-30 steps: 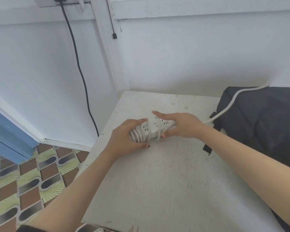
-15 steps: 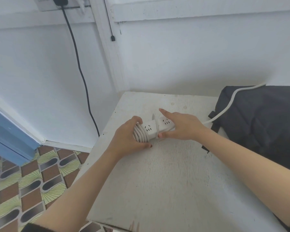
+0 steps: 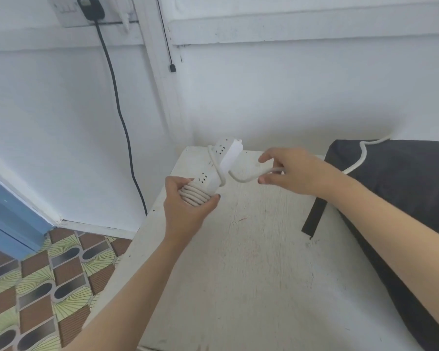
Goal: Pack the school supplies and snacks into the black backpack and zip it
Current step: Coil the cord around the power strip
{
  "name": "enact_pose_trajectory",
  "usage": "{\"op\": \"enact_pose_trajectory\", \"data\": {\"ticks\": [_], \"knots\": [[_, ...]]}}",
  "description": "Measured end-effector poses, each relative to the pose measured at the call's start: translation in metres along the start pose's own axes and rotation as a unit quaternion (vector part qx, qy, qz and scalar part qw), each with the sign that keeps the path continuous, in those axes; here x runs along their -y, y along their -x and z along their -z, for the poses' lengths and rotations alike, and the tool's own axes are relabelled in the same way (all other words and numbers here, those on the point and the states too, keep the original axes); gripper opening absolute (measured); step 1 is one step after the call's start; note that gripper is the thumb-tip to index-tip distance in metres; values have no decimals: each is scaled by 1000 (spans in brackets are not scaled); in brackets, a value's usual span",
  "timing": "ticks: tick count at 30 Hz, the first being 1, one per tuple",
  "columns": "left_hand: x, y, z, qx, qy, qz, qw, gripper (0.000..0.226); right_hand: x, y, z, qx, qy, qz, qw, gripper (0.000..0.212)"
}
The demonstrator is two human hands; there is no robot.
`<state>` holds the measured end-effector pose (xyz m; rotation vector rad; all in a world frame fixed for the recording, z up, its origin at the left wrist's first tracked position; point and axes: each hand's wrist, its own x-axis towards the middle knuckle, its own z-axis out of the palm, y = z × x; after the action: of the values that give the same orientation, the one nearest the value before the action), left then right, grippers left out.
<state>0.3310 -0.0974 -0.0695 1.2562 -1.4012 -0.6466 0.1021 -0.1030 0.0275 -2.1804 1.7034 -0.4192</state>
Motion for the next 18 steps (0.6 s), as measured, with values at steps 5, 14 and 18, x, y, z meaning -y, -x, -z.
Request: {"op": "enact_pose_trajectory", "data": {"ticks": [5,14,18], "knots": [[-28,-10,-11,12,25,-65,997,68,17,14,36,-111,48,139,983,11],[-71,-13,-49,54,27,-234,970,102,24,45,96,-149,99,66,982,73],[-87,-8,-64,81,15,-267,960,95,11,60,117,-68,91,26,993,56]]}}
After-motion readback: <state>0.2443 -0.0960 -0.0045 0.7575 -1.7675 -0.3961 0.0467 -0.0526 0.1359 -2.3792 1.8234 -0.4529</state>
